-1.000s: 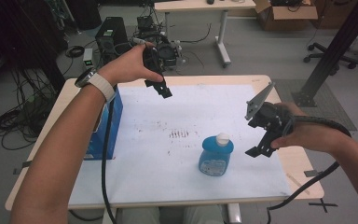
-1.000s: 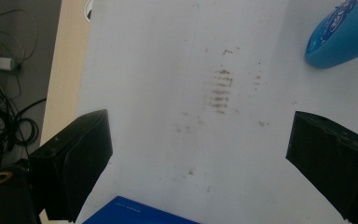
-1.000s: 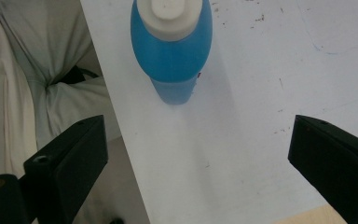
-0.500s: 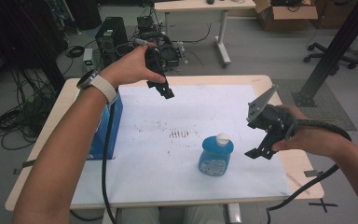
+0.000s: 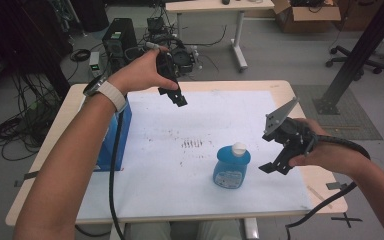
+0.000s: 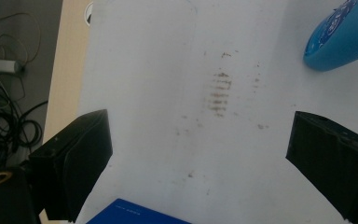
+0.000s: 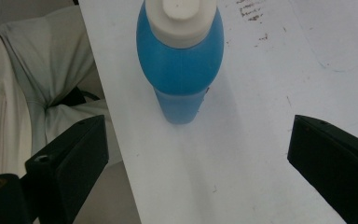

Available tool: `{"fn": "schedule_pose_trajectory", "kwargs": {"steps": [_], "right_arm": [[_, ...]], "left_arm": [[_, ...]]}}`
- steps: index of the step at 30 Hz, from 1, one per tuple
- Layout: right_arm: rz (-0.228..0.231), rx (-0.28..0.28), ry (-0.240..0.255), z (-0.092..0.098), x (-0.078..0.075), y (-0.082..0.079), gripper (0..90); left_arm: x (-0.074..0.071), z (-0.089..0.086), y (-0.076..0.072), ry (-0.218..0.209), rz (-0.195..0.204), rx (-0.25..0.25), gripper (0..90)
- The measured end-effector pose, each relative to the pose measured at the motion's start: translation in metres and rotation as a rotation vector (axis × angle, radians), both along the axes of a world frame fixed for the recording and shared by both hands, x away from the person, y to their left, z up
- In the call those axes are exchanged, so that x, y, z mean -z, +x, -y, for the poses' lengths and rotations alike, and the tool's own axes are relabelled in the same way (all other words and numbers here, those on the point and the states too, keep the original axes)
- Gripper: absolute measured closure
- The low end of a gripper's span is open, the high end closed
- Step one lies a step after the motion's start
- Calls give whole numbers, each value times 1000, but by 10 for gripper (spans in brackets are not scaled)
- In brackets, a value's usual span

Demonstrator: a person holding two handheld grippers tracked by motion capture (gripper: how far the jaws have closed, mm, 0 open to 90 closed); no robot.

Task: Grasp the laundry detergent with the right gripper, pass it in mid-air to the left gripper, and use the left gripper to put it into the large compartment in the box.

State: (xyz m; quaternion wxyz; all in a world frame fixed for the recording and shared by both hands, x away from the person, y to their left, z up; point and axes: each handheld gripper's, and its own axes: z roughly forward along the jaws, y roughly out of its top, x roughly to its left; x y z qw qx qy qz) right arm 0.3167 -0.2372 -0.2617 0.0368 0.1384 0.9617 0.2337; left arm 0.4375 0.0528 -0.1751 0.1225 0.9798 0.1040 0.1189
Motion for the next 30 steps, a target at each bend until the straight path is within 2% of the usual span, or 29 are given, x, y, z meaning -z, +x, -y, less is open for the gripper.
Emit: {"fn": "schedule_pose_trajectory", "kwargs": {"steps": [7, 17, 30], "right_arm": [[16, -6, 54, 0, 11, -1, 58], [8, -1, 85, 1, 24, -2, 58], [20, 1, 136, 1, 37, -4, 49]], "left_arm": [[2, -1, -1, -2, -3, 3, 71], [4, -3, -1, -8, -4, -1, 72], [5, -4, -1, -11, -5, -3, 72]]}}
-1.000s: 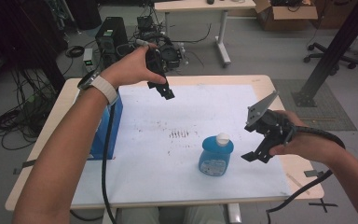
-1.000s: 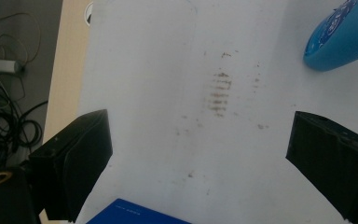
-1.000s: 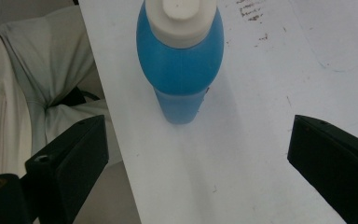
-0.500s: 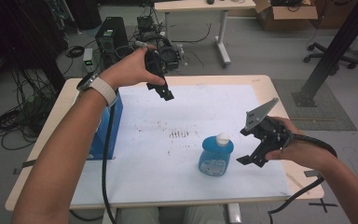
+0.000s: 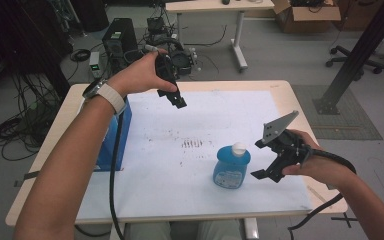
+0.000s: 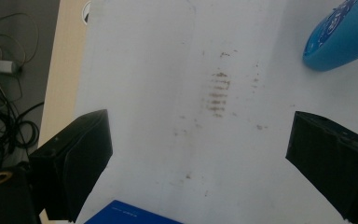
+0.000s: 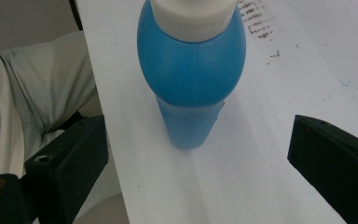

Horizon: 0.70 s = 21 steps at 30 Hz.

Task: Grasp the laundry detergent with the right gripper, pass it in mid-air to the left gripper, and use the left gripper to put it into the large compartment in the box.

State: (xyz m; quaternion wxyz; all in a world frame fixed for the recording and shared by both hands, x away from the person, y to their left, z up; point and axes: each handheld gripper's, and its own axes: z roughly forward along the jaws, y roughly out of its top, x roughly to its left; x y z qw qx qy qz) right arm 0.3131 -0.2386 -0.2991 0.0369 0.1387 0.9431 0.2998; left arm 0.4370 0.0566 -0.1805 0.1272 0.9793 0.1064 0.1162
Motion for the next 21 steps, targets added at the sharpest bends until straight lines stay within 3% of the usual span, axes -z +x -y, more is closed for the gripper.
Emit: {"fn": "schedule_pose_trajectory", "kwargs": {"steps": [14, 21], "right_arm": [[6, 27, 67, 6, 19, 0, 37], [17, 10, 88, 7, 27, -1, 37]], "left_arm": [[2, 0, 1, 0, -1, -6, 73], [3, 0, 1, 0, -4, -8, 73]]}}
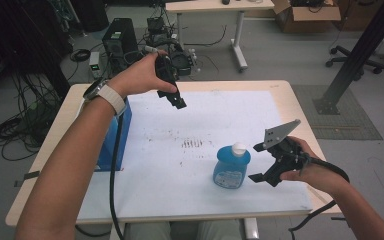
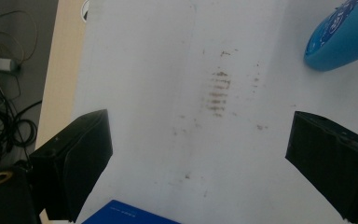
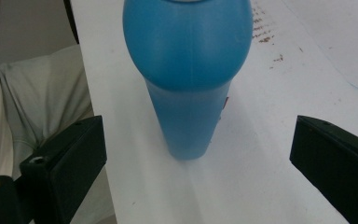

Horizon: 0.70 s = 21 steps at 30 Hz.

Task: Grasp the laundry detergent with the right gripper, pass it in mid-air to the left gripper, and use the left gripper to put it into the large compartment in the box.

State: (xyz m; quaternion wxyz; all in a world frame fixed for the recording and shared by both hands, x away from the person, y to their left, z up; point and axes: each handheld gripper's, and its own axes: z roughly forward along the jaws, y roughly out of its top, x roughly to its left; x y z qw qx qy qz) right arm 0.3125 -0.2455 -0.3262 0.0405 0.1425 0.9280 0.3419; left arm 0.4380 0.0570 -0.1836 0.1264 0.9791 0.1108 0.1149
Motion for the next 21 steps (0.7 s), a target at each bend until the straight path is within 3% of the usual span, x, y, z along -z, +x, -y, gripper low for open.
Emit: {"fn": "schedule_pose_trajectory", "kwargs": {"steps": [21], "right_arm": [[16, -1, 58, 0, 16, -1, 34]], "left_arm": [[2, 0, 1, 2, 0, -3, 74]]}}
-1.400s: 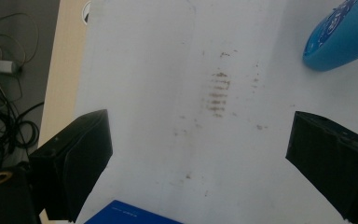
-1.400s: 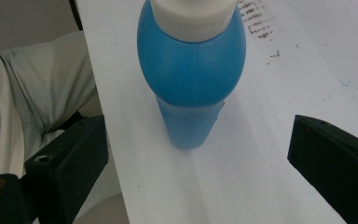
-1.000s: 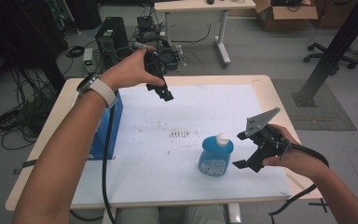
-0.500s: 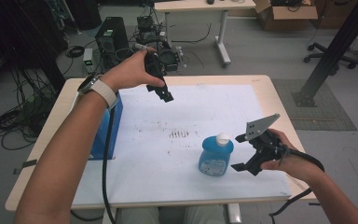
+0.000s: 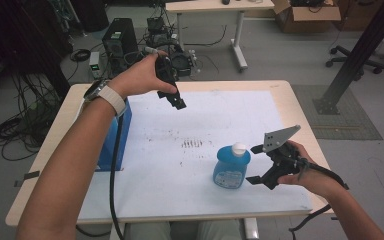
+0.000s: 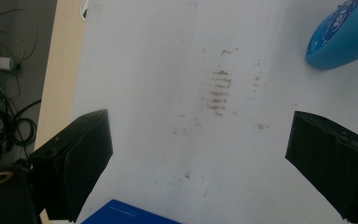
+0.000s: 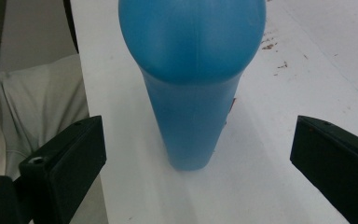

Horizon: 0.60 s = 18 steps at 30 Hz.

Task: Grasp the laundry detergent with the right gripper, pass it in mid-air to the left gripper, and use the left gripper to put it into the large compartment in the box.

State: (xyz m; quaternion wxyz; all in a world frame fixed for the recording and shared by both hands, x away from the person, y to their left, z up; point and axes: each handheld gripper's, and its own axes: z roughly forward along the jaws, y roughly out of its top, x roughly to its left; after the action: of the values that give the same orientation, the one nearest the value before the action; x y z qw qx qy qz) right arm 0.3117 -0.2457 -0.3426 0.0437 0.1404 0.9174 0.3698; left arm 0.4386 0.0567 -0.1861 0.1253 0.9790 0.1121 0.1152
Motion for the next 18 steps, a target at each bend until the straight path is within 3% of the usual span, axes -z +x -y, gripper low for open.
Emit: {"fn": "schedule_pose_trajectory", "kwargs": {"steps": [18], "right_arm": [[4, -3, 47, -3, 10, 1, 34]], "left_arm": [[0, -1, 0, 3, 2, -3, 74]]}}
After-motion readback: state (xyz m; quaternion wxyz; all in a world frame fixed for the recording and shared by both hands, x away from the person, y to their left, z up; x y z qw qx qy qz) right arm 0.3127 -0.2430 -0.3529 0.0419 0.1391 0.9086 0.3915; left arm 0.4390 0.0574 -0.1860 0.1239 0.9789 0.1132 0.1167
